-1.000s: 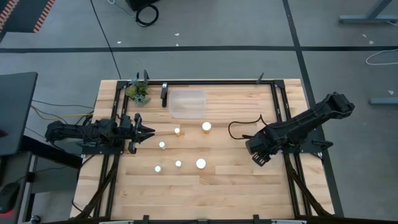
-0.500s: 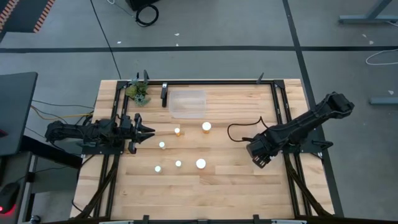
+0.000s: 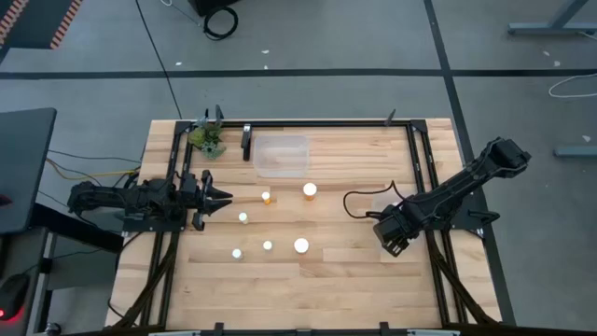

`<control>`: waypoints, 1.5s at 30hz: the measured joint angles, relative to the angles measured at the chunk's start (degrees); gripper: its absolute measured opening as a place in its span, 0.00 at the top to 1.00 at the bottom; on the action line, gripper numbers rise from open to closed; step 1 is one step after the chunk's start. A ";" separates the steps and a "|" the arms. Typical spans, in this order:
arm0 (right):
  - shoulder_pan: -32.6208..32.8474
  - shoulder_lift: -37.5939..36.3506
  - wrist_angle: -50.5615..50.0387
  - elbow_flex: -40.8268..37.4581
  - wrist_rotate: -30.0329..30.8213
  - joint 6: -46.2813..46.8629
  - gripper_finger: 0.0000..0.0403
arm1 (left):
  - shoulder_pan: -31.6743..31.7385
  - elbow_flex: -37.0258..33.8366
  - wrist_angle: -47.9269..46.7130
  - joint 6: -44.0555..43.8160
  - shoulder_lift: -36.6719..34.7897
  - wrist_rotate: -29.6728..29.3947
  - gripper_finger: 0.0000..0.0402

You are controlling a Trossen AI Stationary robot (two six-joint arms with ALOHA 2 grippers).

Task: Pick and place medicine bottles into bin by pill shape (circle, oval)
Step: Put the large orange pill bottle into the bottom transparent bin

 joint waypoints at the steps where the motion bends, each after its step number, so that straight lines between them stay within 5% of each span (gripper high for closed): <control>1: 0.12 0.00 0.10 -0.32 0.00 -0.04 0.49 | -0.01 -0.01 -0.02 0.03 0.00 -0.02 0.78; 31: 2.17 -0.02 1.95 -2.21 -0.77 2.75 0.37 | 0.01 0.01 -0.02 0.01 0.00 -0.02 0.77; 45: 0.14 -0.02 1.80 -1.54 4.15 -0.11 0.37 | 0.00 0.00 0.00 0.00 0.00 0.00 0.80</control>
